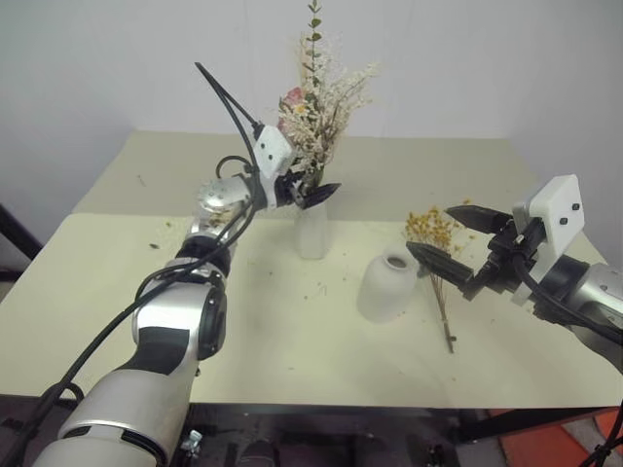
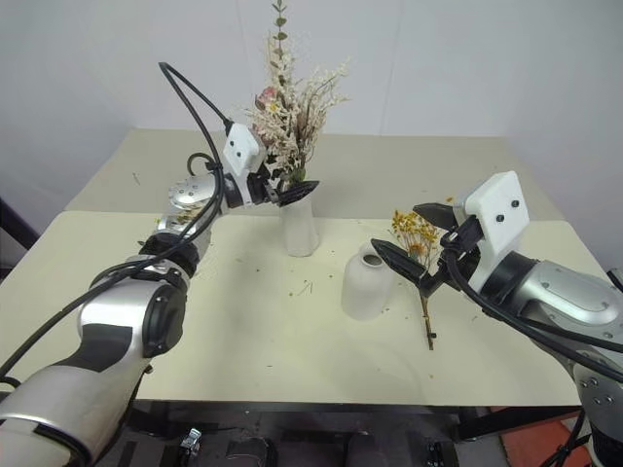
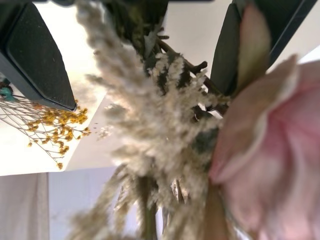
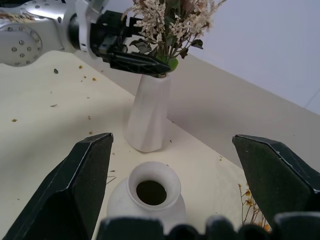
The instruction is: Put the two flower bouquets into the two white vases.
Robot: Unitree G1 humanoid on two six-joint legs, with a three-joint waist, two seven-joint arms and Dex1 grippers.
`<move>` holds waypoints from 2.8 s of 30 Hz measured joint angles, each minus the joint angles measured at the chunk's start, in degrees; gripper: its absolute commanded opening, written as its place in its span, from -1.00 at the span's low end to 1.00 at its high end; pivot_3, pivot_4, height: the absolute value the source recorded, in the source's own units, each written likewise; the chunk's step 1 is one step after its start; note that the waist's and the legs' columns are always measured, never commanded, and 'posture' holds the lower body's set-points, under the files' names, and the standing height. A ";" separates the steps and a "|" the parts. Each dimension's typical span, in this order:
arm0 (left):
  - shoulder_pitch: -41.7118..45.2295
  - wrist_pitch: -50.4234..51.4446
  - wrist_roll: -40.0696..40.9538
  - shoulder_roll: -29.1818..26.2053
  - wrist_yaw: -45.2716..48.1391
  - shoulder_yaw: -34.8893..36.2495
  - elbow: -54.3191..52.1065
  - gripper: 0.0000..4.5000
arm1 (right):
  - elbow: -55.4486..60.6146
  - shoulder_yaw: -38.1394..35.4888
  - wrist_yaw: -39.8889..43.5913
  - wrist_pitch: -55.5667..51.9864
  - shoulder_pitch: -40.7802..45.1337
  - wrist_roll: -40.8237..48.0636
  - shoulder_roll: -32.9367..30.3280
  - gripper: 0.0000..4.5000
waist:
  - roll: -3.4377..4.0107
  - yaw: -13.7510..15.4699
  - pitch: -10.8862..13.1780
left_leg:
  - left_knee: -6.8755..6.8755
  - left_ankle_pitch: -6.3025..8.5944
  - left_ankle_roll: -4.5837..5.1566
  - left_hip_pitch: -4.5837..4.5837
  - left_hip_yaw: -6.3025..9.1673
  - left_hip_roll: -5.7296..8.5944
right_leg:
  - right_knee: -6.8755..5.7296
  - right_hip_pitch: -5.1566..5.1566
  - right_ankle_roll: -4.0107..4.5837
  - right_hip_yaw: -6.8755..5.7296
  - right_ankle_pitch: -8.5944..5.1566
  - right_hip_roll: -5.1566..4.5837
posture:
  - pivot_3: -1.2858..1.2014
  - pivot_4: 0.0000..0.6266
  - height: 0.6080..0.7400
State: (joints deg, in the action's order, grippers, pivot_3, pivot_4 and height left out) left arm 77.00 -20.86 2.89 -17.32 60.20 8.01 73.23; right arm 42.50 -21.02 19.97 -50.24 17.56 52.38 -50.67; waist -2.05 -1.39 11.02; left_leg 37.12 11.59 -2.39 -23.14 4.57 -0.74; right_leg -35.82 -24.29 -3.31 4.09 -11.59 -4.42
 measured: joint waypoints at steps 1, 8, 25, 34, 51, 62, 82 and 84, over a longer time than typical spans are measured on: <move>0.00 1.04 1.69 -0.94 3.14 0.80 -0.66 1.00 | 0.01 0.00 -0.02 0.00 -0.01 0.00 0.00 1.00 | 0.00 -0.08 0.00 | 0.00 0.00 0.00 0.00 0.00 0.00 | 0.00 0.00 0.00 0.00 0.00 0.00 | 0.03 -0.52 1.00; -0.76 5.99 6.68 -5.95 11.09 3.24 -7.01 1.00 | 0.00 0.00 0.04 0.00 -0.37 -0.35 0.00 1.00 | 0.00 -0.34 0.00 | 0.00 0.00 0.00 0.01 0.00 -0.01 | -0.02 0.01 0.00 0.00 0.00 0.00 | 0.03 -0.52 1.00; -16.14 22.78 15.39 -26.64 25.26 4.29 -30.74 1.00 | -1.17 -0.33 0.31 -0.02 -1.06 -1.69 0.49 1.00 | 0.02 -1.46 0.00 | -0.01 0.00 0.00 0.09 -0.01 -0.11 | -0.12 -0.02 0.03 0.01 -0.01 0.04 | 0.03 -0.52 1.00; -29.88 39.27 30.27 -34.81 31.99 -0.52 -61.02 1.00 | -12.14 0.52 -2.19 -10.34 1.13 -4.23 -5.79 1.00 | 0.03 -0.21 -0.01 | 0.02 0.00 0.00 0.23 -0.05 -0.11 | -0.13 0.14 0.06 0.01 -0.10 0.00 | 0.03 -0.52 1.00; -34.69 35.76 23.69 -18.15 22.24 -12.80 -71.27 1.00 | -47.46 28.46 14.41 -18.52 23.49 -18.68 -4.59 1.00 | 0.05 -2.20 0.00 | 0.03 0.01 0.05 0.18 -0.07 -0.11 | -0.11 0.04 0.12 0.08 -0.08 0.06 | 0.03 -0.52 1.00; -34.79 35.83 23.75 -17.83 22.29 -13.64 -72.16 1.00 | -56.68 31.84 18.79 -13.10 26.34 -27.60 4.41 0.26 | 0.06 -2.46 0.01 | 0.03 0.01 0.05 0.21 -0.06 -0.11 | -0.15 0.02 0.12 0.08 -0.08 0.06 | 0.03 -0.52 1.00; -36.13 33.46 23.18 -17.89 21.81 -13.64 -71.76 1.00 | -58.76 27.83 13.58 -7.68 27.54 -39.33 7.66 -0.98 | 0.07 -2.37 0.01 | 0.02 0.01 0.05 0.16 -0.05 -0.09 | -0.15 -0.01 0.12 0.07 -0.08 0.04 | 0.03 -0.52 1.00; -36.09 33.52 23.22 -17.88 21.49 -13.55 -71.37 1.00 | -53.67 22.32 8.19 -4.00 25.61 -40.37 8.55 -0.98 | 0.10 -2.39 0.03 | 0.00 0.01 0.05 0.11 -0.05 -0.09 | -0.16 -0.07 0.12 0.08 -0.08 0.04 | 0.03 -0.52 1.00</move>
State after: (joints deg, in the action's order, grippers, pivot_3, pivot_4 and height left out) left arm 40.91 12.65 26.11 -35.20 81.68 -5.54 1.86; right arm -11.17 1.31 28.16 -54.24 43.17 12.01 -42.12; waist -1.95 -3.78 11.04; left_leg 37.12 11.60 -2.34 -23.03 4.52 -0.82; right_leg -35.98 -24.36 -3.19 4.16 -11.67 -4.38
